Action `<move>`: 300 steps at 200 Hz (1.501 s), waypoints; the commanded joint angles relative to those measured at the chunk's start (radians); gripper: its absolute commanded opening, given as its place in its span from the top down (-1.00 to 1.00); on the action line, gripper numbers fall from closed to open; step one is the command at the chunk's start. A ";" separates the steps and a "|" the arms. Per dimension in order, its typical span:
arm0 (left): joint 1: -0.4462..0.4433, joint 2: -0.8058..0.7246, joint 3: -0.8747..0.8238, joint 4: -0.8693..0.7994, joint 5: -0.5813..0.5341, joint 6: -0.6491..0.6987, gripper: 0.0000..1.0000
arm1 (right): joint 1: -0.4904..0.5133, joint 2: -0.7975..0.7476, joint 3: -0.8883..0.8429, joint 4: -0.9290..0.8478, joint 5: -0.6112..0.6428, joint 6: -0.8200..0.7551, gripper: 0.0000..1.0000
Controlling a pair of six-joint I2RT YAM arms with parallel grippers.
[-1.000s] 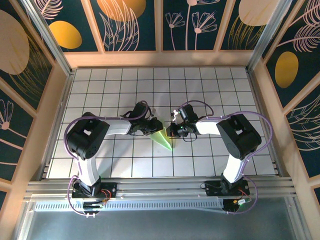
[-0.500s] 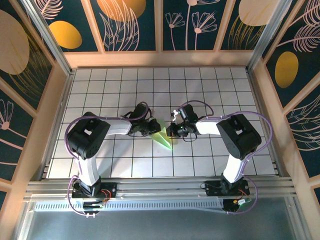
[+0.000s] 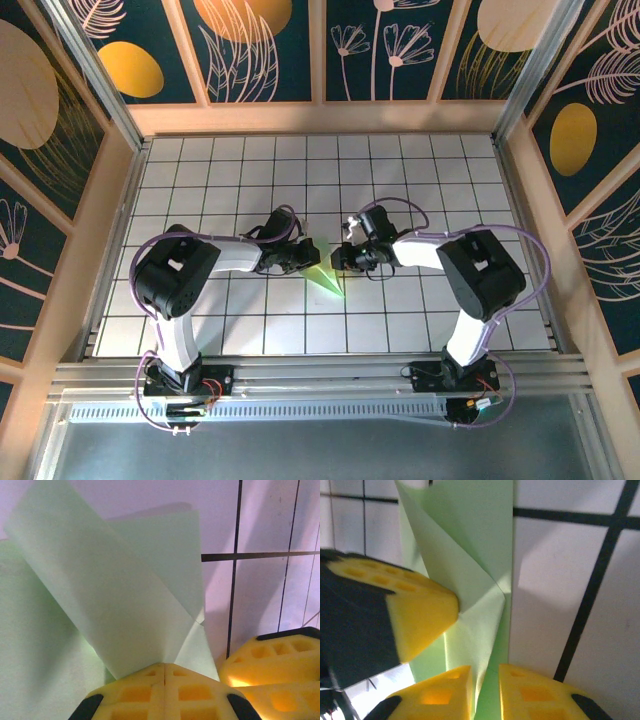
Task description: Fold a paper plane with a square sheet of paper (fold left side to right side)
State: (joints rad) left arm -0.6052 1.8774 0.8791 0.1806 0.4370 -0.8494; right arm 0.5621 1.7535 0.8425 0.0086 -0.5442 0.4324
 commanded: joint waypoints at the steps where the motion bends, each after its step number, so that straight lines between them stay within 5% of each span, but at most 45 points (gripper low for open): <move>1: 0.000 0.033 -0.039 -0.073 -0.067 -0.003 0.92 | -0.009 -0.090 0.024 -0.048 0.012 -0.001 0.43; 30: 0.000 0.028 -0.039 -0.073 -0.069 -0.002 0.93 | -0.009 -0.163 -0.003 -0.109 -0.008 -0.023 0.40; 66: 0.000 0.026 -0.038 -0.075 -0.072 -0.003 0.93 | -0.009 -0.200 -0.065 -0.086 -0.157 0.012 1.00; 300: -0.001 0.025 -0.033 -0.092 -0.083 0.002 0.93 | 0.079 -0.083 -0.161 -0.058 -0.105 0.023 1.00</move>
State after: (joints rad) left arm -0.6056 1.8740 0.8761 0.1829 0.4294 -0.8494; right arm 0.6312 1.6547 0.7029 -0.0345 -0.6743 0.4587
